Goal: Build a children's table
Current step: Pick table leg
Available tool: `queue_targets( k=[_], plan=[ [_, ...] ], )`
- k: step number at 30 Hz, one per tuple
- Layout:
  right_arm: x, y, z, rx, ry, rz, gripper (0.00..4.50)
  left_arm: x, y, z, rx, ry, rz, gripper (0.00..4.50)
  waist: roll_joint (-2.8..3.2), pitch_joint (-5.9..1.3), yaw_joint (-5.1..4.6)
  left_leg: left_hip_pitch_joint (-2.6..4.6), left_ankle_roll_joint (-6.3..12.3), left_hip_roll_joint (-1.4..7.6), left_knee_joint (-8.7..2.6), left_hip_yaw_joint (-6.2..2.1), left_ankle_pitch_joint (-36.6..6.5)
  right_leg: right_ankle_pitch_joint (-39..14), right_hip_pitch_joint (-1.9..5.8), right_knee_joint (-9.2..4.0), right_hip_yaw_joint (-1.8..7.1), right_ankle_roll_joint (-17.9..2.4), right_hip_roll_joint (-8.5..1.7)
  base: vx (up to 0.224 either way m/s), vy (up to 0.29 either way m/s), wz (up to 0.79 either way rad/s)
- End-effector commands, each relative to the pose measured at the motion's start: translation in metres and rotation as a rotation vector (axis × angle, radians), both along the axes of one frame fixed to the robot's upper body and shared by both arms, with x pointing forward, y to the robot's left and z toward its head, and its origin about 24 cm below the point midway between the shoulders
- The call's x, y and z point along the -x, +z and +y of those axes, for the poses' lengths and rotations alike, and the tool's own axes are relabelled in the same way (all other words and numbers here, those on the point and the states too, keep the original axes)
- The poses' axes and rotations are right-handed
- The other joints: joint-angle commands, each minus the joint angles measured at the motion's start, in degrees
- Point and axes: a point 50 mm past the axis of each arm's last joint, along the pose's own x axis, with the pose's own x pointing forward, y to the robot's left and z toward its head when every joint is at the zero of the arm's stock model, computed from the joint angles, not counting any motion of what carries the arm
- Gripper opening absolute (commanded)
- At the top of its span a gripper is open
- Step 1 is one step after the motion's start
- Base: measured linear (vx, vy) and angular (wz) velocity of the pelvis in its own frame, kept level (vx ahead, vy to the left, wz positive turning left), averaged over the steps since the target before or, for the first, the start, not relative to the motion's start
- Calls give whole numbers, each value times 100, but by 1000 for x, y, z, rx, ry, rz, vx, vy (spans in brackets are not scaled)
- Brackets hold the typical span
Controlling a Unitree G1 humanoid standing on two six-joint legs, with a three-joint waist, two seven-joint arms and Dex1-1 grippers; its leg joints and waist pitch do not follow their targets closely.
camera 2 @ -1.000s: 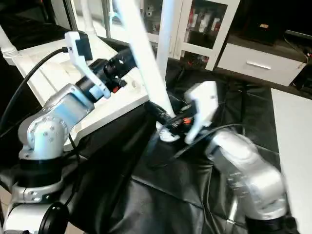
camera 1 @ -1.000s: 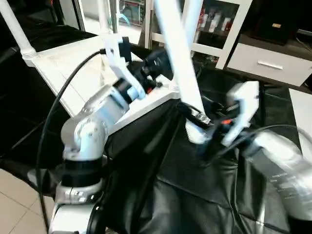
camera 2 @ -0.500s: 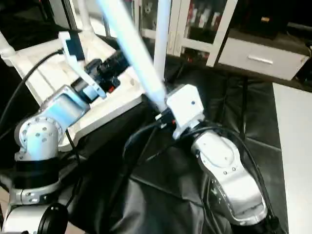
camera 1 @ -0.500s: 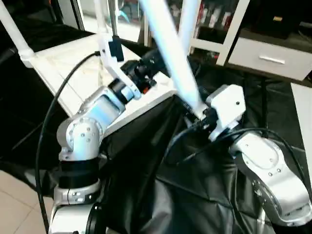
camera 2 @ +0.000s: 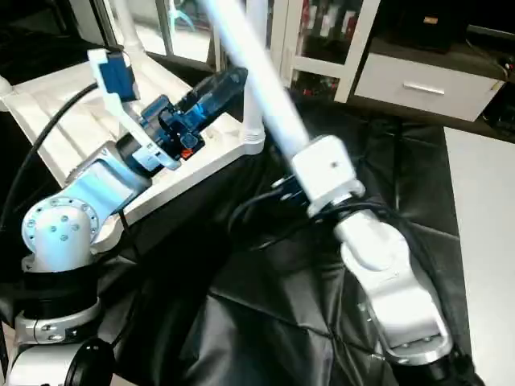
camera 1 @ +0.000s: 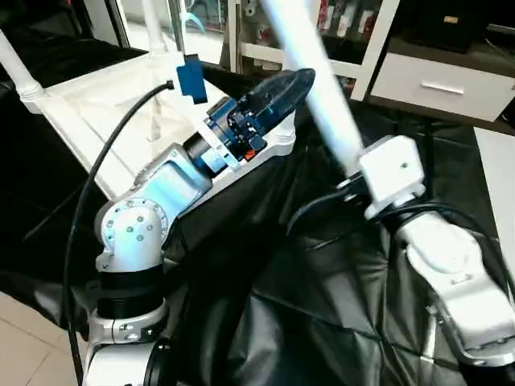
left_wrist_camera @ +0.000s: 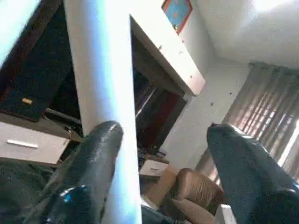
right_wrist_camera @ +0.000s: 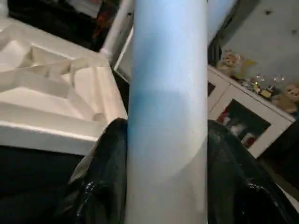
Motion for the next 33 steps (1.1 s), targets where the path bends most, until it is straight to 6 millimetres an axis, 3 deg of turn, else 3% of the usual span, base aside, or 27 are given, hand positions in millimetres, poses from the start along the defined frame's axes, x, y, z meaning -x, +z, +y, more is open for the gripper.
queue_targets(
  k=[1,2,3,5,13,17,22,28,29,33],
  plan=[
    [2,-5,11,49,68,6,186,-1,6,-1,-8,42,-29,365,-117,-432,2,84,346,351,-337,-203,27,385,344,-318,397,-990,-519,0,0,0],
    [3,-6,13,65,81,5,186,-4,7,1,5,68,-24,373,-103,-430,0,89,347,352,-334,-200,28,378,334,-322,392,-1004,-514,0,0,0],
    [2,-6,15,74,88,4,186,-5,8,2,12,83,-26,382,-148,-439,1,88,355,360,-331,-198,23,383,349,-316,395,-1009,-520,0,0,0],
    [3,-7,18,106,110,-7,186,-7,11,3,40,94,-18,403,-153,-456,10,95,324,357,-323,-194,44,411,350,-301,394,-1052,-524,0,0,0],
    [4,-1,23,180,133,-104,186,-19,11,8,102,186,52,406,-192,-475,26,83,348,342,-294,-199,45,611,385,-282,398,-1064,-534,0,0,0],
    [4,4,22,149,114,-143,186,-23,9,8,121,194,96,406,-160,-508,42,102,402,364,-276,-202,53,695,368,-254,397,-1187,-530,0,0,0],
    [2,5,19,146,86,-149,186,-21,9,5,120,177,100,406,-154,-489,44,111,245,373,-285,-203,-250,259,352,-291,401,-1162,-528,0,0,0],
    [0,2,18,160,76,-142,186,-25,7,4,132,193,142,349,-136,-474,45,104,22,356,-292,-212,-615,-402,341,-354,407,-973,-528,0,0,0],
    [0,2,18,161,73,-142,186,-25,7,4,130,199,144,337,-161,-471,43,108,0,351,-299,-212,-667,-533,337,-375,405,-904,-523,0,0,0],
    [-2,1,17,167,59,-138,186,-28,5,6,128,224,154,317,-158,-473,43,108,-28,351,-301,-220,-708,-643,320,-383,404,-804,-519,0,0,0]
  ],
)
